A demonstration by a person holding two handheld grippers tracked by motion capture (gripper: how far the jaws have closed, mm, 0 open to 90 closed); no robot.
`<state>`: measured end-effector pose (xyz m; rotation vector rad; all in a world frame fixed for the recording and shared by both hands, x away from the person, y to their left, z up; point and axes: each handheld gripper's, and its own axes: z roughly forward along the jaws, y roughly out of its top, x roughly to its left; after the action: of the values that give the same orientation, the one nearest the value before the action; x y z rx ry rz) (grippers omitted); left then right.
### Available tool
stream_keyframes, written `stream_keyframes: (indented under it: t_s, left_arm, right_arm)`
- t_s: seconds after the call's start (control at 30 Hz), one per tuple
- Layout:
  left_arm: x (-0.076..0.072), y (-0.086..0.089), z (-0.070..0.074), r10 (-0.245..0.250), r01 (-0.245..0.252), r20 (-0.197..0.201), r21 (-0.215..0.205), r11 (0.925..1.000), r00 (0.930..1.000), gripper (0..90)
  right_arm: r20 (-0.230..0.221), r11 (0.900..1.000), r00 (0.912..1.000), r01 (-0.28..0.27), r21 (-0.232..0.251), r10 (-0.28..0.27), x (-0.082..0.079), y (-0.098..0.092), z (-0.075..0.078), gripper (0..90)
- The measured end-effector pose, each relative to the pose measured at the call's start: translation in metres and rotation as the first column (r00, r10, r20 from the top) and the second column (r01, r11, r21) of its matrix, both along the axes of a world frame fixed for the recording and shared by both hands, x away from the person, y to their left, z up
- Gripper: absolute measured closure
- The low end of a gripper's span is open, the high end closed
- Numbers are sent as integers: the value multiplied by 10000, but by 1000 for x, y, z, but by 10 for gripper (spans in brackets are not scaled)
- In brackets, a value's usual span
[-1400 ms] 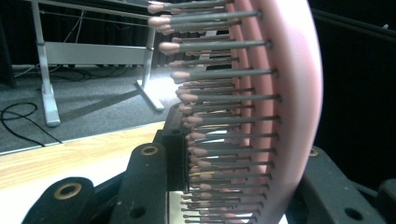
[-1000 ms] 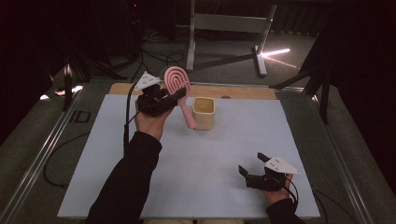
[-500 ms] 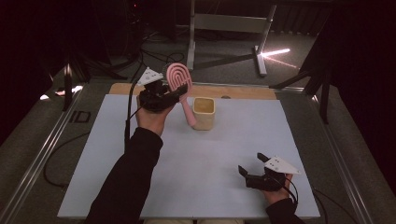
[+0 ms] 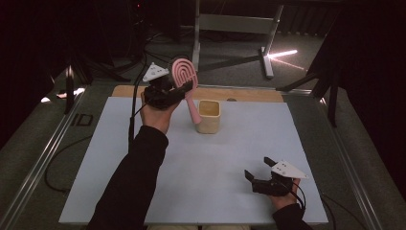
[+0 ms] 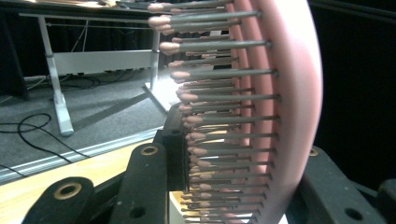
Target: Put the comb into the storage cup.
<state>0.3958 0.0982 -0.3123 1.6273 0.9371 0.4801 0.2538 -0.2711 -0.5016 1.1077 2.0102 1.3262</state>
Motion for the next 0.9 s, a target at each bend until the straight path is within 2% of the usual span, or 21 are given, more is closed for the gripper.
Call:
stream_keyframes:
  t_s: [0.53, 0.9]
  left_arm:
    - [13, -6, 1, 399, -400, 32, 281, 9988, 9992, 644]
    - [19, -9, -1, 589, -589, 47, 157, 9981, 9983, 644]
  right_arm:
    - [-12, 10000, 10000, 30, 11, -30, 0, 0, 0, 87]
    - [5, 10000, 10000, 48, 45, -48, -1, 0, 0, 87]
